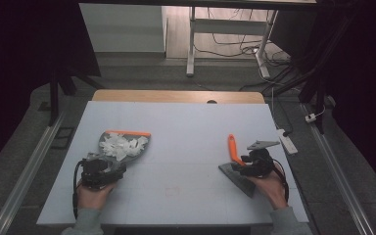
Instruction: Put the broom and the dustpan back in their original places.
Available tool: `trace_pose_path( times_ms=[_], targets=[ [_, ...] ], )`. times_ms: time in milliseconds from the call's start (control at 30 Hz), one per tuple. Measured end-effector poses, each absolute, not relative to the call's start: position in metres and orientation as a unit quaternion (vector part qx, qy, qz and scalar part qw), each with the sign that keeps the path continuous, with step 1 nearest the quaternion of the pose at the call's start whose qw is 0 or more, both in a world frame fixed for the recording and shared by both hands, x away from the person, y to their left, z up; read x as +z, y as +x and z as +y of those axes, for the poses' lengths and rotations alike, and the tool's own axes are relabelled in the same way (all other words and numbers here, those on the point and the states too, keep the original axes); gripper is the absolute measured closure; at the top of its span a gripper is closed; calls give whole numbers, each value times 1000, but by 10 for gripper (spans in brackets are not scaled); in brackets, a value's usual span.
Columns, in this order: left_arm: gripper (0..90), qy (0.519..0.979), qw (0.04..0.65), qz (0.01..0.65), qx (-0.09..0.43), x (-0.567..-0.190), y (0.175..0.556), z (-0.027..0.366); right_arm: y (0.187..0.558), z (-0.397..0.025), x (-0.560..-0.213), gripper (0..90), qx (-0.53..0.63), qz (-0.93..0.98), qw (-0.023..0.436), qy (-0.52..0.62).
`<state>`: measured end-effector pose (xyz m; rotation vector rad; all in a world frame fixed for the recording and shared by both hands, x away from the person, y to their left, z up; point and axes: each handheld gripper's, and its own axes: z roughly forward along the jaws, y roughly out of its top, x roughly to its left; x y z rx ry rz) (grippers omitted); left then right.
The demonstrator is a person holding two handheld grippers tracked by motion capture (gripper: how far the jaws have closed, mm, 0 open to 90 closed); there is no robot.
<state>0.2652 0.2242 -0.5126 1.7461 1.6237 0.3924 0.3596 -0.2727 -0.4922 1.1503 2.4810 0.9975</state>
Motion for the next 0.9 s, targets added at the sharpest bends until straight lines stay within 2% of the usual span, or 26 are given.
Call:
trace_pose_path(
  times_ms=[233, 900],
  targets=[
    [273, 703, 348, 601, 153, -510, 260, 223, 350, -275, -491, 422, 347, 852, 119, 374],
    [315, 767, 385, 499, 123, -505, 250, 225, 324, -275, -493, 430, 369, 861, 108, 333]
  ],
)
